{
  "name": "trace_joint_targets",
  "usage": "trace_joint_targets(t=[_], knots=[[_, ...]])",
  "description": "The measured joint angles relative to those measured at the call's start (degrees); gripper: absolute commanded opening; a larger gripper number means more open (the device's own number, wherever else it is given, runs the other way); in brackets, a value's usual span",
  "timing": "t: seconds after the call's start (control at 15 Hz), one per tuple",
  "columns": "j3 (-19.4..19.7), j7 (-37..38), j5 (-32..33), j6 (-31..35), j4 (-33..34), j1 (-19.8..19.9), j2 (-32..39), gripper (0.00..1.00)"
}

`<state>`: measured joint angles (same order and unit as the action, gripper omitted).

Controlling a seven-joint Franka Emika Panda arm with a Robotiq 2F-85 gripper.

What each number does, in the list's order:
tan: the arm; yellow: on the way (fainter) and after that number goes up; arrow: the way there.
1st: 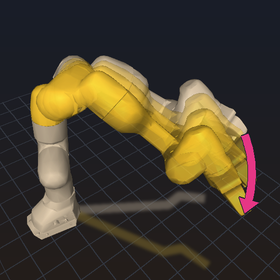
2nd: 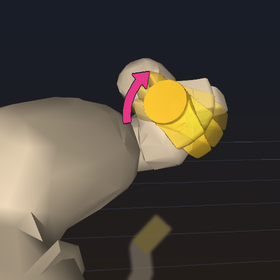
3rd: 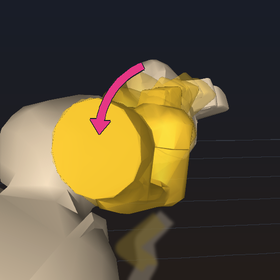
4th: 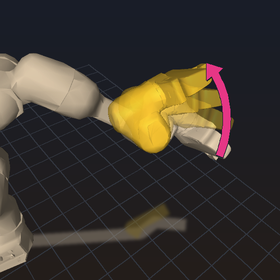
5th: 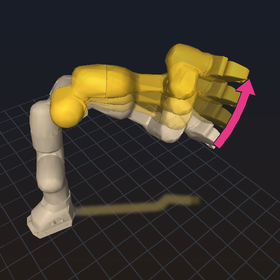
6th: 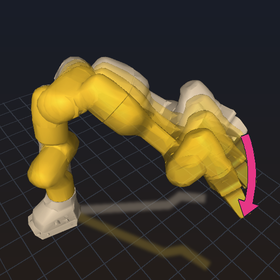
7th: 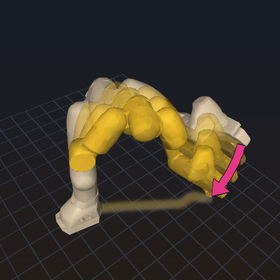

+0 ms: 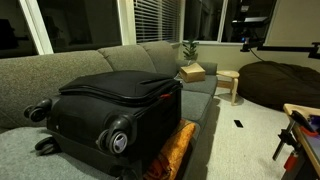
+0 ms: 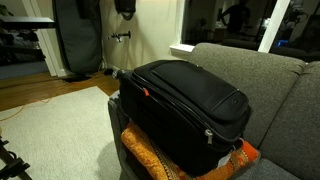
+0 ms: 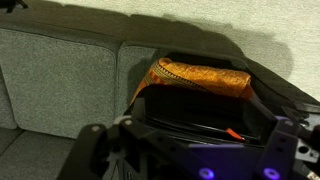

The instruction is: Move the zip to the left

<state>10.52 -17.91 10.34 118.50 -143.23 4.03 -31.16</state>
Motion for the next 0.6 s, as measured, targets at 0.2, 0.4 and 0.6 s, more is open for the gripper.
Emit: trace_joint_targets(t=[0.2, 0.4, 0.6], knots=[[-0.08, 0.00, 0.00, -0.01, 0.00, -0.04, 0.11, 1.00], [-0.27, 0.00, 0.00, 0.24, 0.00, -0.09, 1.48, 1.00], [-0.27, 0.00, -0.22, 1.65, 0.00, -0.09, 3.41, 1.00]])
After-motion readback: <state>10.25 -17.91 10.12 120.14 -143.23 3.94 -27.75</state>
